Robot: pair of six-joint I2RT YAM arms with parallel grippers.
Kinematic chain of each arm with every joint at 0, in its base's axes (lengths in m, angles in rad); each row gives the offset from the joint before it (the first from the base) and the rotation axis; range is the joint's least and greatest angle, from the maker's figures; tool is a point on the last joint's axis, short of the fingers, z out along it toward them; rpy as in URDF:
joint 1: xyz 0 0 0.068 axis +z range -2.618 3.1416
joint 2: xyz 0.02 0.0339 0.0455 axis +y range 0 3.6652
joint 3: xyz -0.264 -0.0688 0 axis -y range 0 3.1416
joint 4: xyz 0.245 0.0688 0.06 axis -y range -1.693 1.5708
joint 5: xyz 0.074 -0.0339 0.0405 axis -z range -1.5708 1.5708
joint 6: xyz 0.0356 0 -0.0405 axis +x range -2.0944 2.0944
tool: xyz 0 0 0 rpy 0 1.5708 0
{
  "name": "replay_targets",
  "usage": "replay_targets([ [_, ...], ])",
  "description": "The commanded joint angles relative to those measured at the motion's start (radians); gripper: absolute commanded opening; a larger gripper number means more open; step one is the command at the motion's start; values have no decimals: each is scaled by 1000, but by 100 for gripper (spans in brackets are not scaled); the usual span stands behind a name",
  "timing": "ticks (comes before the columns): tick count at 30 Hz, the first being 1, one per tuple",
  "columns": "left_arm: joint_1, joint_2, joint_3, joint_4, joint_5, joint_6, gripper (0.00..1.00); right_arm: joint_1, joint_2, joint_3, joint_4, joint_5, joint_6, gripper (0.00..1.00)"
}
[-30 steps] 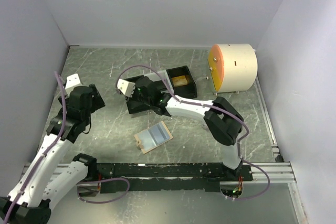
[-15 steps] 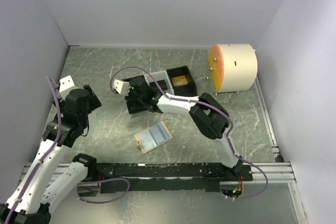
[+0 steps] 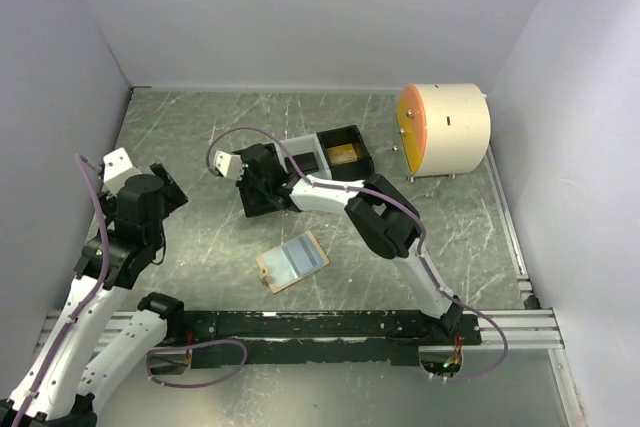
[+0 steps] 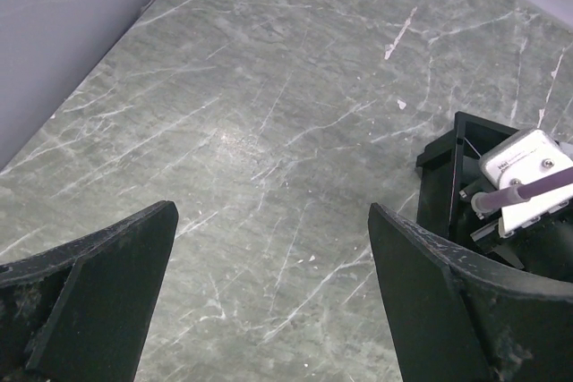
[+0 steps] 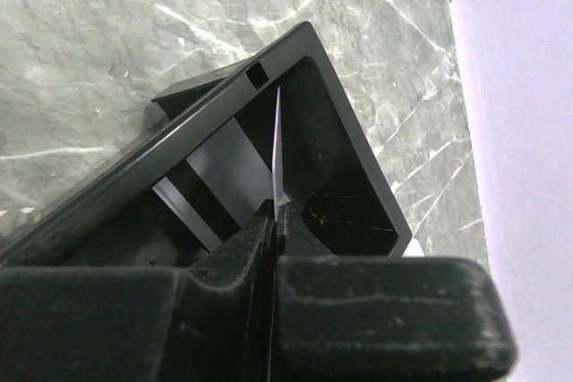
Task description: Take the credit cards out of the card holder
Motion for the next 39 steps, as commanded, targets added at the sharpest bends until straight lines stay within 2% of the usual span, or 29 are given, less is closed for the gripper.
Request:
replay_targets([
  [1, 7, 20, 13, 1, -2, 6, 100, -4, 42, 37, 15, 36, -33, 0],
  [10, 7, 24, 15, 0, -1, 5, 100, -6, 77, 71, -9, 44, -36, 1],
  [15, 7, 17, 15, 0, 2, 6, 100, -5, 79, 66, -28, 33, -28, 10],
  [25, 7, 19, 12, 5, 16, 12, 100, -9, 49, 59, -77, -65, -2, 43],
  [39, 7, 43, 12, 5, 29, 17, 100, -20, 14, 58, -102, -125, 49, 63],
])
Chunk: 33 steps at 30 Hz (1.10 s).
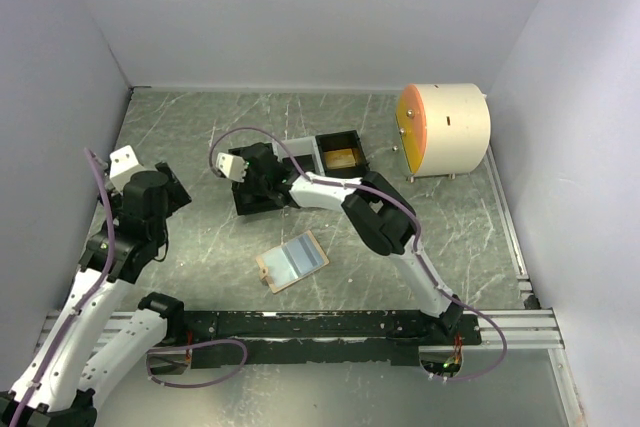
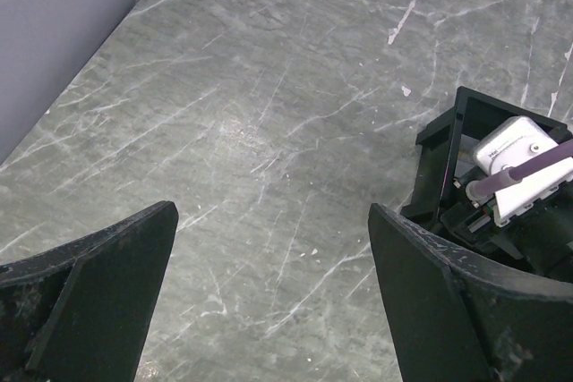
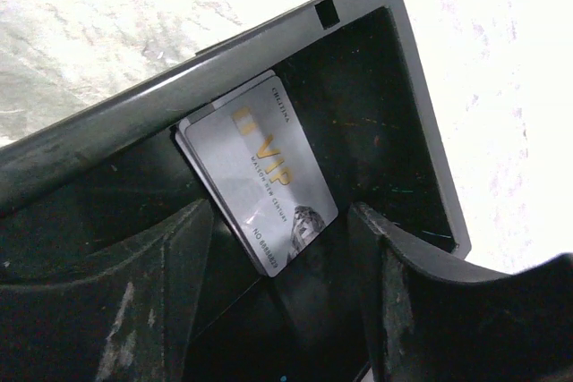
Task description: Take the credit cards out of the card holder
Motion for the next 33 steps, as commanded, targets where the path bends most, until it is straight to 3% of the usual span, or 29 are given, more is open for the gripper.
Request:
replay_targets([
  [1, 7, 4, 14, 3, 9, 13, 100, -1, -54, -1, -21, -53, 45, 64],
  [7, 7, -1, 13, -2, 1, 7, 100, -6, -178, -66, 66, -88, 168, 67],
  [14, 7, 3, 12, 2, 9, 12, 100, -39, -442, -300, 220, 92, 382, 69],
  [17, 7, 14, 13, -3, 15, 12, 99, -65, -553, -423, 220, 142, 536, 69],
  [19, 7, 20, 16, -4, 18, 12, 100, -70, -617, -507, 213, 289, 659, 69],
  [22, 7, 24, 12, 1, 27, 18, 100, -75, -710, -614, 171, 359, 769, 69],
  [27, 7, 28, 12, 0, 47, 23, 100, -79, -873, -743, 11, 273, 935, 69],
  [33, 7, 37, 10, 4, 75, 32, 100, -79, -1028, -871, -71, 32, 1042, 71],
])
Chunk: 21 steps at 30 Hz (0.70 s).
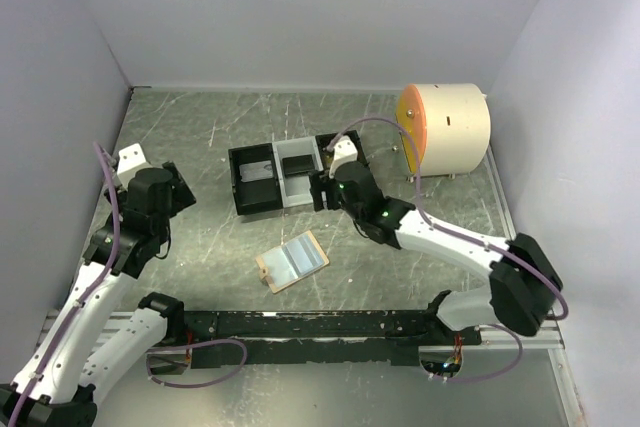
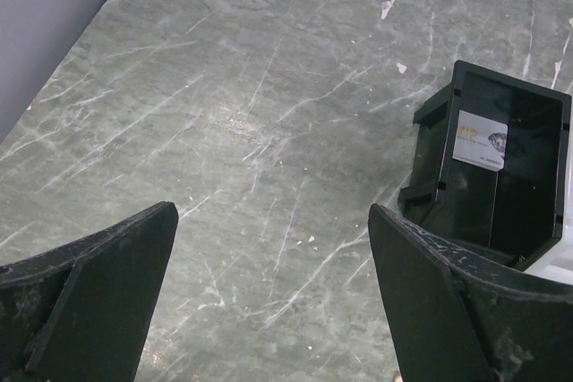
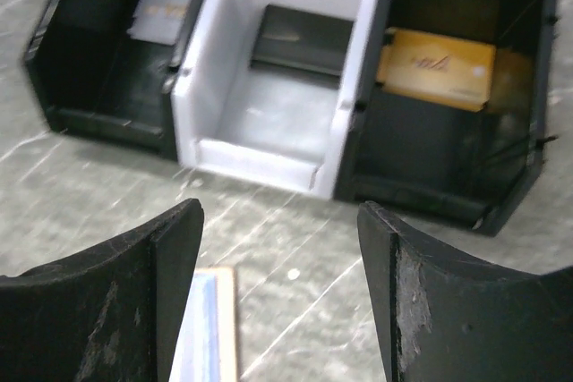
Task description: Take the credit cards out of the card holder
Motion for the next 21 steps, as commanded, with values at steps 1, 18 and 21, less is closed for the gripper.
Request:
replay_targets([
  [1, 7, 7, 10, 5, 37, 20, 100, 2, -116, -90, -48, -193, 142, 72],
  [18, -53, 68, -204, 182, 656, -248, 96, 1, -140, -263, 38, -477, 380, 75],
  [21, -165, 11, -252, 146, 601, -367, 99, 3, -125, -281, 64, -490, 408, 73],
])
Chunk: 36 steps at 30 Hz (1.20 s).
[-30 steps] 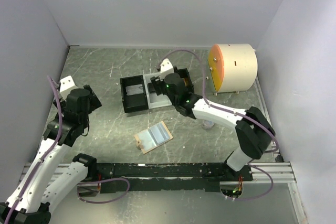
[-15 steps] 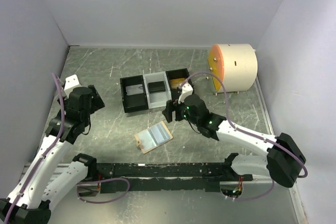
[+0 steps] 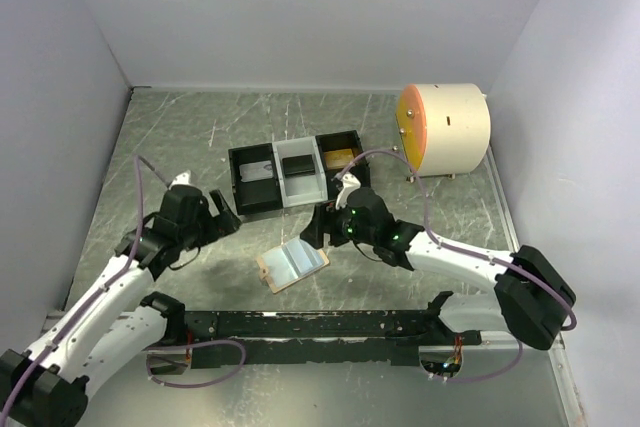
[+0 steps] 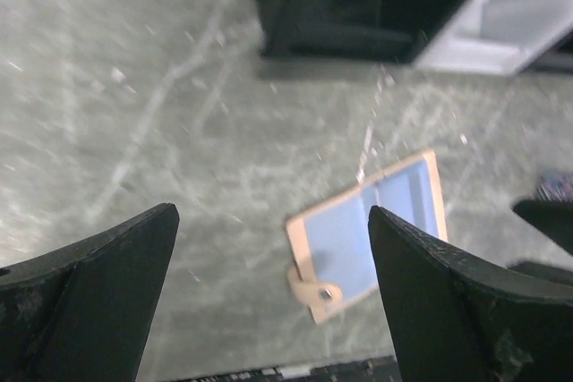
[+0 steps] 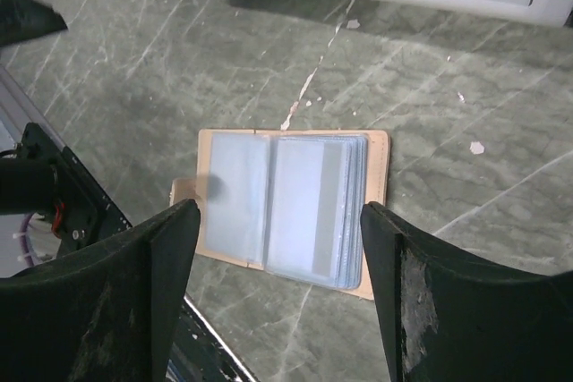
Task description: Take the credit cards out of the card holder
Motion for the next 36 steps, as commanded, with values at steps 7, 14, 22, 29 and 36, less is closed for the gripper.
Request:
replay_targets([
  [7, -347, -64, -164, 137, 5, -356, 96, 6, 72, 32, -39, -26, 72, 72],
  [14, -442, 62, -150, 108, -71, -412, 95, 7, 88, -17, 8, -121, 114, 60],
  [22, -513, 39, -216, 181, -49, -497, 84, 6, 148, -60, 90, -219, 130, 48],
  [29, -532, 82, -212, 182, -3, -488, 80, 7, 180, -48, 115, -239, 142, 48],
  [36, -600, 159, -200, 176, -35, -521, 76, 6, 128, -16, -12, -154, 96, 59],
])
